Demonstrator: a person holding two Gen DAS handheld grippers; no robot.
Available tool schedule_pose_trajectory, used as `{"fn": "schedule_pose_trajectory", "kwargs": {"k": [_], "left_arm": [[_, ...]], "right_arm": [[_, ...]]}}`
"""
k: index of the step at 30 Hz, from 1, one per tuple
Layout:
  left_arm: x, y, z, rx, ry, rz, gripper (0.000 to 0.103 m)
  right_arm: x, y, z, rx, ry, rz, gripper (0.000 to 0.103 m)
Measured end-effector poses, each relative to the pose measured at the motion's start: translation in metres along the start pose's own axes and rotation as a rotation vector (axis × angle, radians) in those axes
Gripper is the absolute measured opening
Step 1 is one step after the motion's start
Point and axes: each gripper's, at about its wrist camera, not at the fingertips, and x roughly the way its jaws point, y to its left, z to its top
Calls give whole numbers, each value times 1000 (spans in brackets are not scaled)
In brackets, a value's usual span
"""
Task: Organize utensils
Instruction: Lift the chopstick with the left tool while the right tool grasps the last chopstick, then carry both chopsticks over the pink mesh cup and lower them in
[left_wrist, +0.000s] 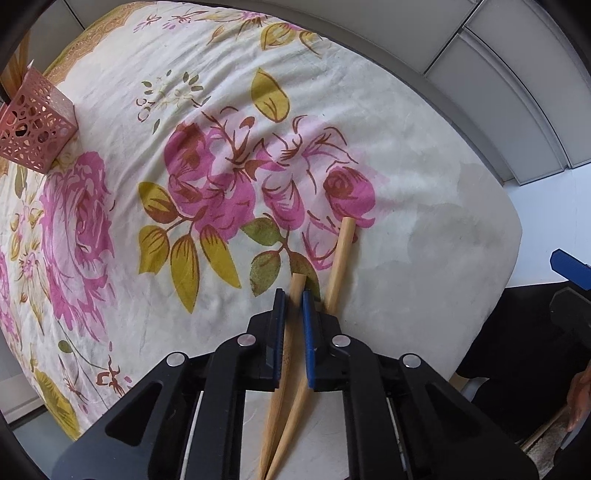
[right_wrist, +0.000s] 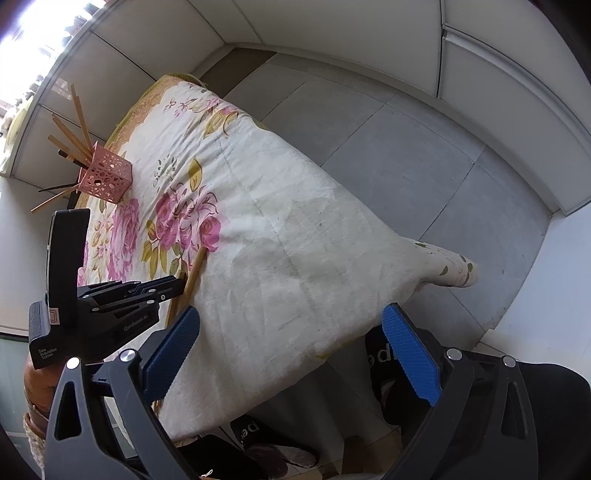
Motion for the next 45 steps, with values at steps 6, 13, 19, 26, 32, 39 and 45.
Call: {"fn": "schedule_pose_trajectory", "kwargs": {"k": [6,13,19,26,32,39,45], "left_arm": [[-3,25,-17,-60,-30,16,6],[-29,69,-43,-150,-119,10,6],[-56,94,-64,-202,-200,25,7],[-95,112,-79,-261,-294,70,6],[-130,112,-101,-337,-447,67,7],[-166,85,-108,-346,-613,121,6],[-203,87,-113,-419,-762,136,6]], "right_arm": [[28,35,12,-50,40,-47,96],[78,94,28,-129,68,-172,80],[100,119,29,-130,49,-232,65],[105,142,12,-205,-57,-234,11],[86,130,-1,-235,-129,-36,8],[3,146,-20,-388,-410,94,8],[-44,166,-19,-461,-507,177,8]]}}
